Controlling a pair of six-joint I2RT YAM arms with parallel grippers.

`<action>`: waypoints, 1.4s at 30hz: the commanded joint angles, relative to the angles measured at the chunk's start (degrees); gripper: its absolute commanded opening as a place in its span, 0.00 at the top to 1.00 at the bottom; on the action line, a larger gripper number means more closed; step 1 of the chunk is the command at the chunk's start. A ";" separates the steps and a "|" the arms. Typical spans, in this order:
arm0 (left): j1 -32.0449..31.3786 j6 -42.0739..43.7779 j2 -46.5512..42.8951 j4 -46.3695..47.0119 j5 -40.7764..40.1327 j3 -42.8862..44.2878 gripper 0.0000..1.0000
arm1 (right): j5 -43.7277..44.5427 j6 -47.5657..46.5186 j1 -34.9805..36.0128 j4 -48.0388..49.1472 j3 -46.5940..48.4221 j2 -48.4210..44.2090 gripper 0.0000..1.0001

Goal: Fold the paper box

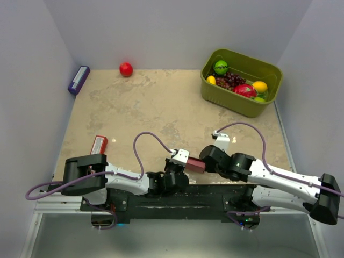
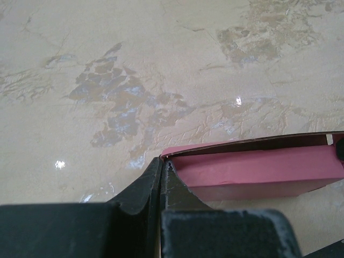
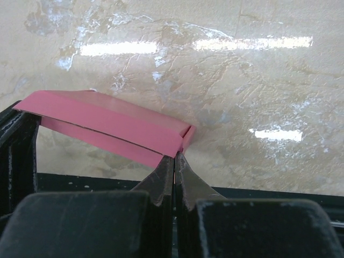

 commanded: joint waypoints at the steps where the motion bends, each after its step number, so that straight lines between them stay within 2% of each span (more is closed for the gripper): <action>1: -2.35 -3.24 5.00 -12.35 14.30 -2.98 1.00 | -1.89 1.47 2.90 2.23 -0.80 5.85 1.00; 9: -2.35 -3.24 5.17 -12.26 14.39 -2.81 1.00 | 0.93 6.12 8.35 1.96 0.35 9.29 1.00; 12: -2.35 -3.33 5.09 -12.43 14.39 -2.90 1.00 | 0.67 7.53 8.97 2.66 -0.35 9.12 1.00; 16: -2.35 -3.59 5.44 -13.49 13.95 -2.90 1.00 | 1.19 8.94 8.97 -1.01 0.35 6.31 1.00; 19: -2.26 -3.68 5.35 -14.10 13.51 -2.72 1.00 | 1.10 10.17 8.97 -4.53 1.40 2.10 0.88; 20: -2.35 -3.51 5.26 -14.28 13.51 -2.63 1.00 | 1.10 10.61 8.97 -5.24 1.58 1.04 0.73; 21: -2.35 -3.51 5.26 -14.28 13.34 -2.46 1.00 | 1.45 10.87 8.97 -5.68 1.75 -0.10 0.67; 25: -2.35 -3.42 5.53 -14.54 13.25 -2.28 1.00 | 2.33 12.36 8.80 -6.92 2.46 -6.77 0.50; 26: -2.35 -3.42 5.53 -14.54 13.25 -2.28 1.00 | 2.51 12.72 8.71 -6.92 2.54 -7.49 0.43; 31: -2.26 -3.51 5.53 -14.72 13.25 -2.28 1.00 | 4.70 14.65 6.61 -4.64 0.97 -12.23 0.27; 38: -2.35 -3.59 5.79 -14.90 13.42 -1.93 1.00 | 7.43 19.13 2.12 1.69 -5.88 -21.37 0.24; 42: -2.35 -3.59 5.88 -14.90 13.42 -1.93 1.00 | 8.40 21.59 1.85 2.13 -7.56 -21.30 0.24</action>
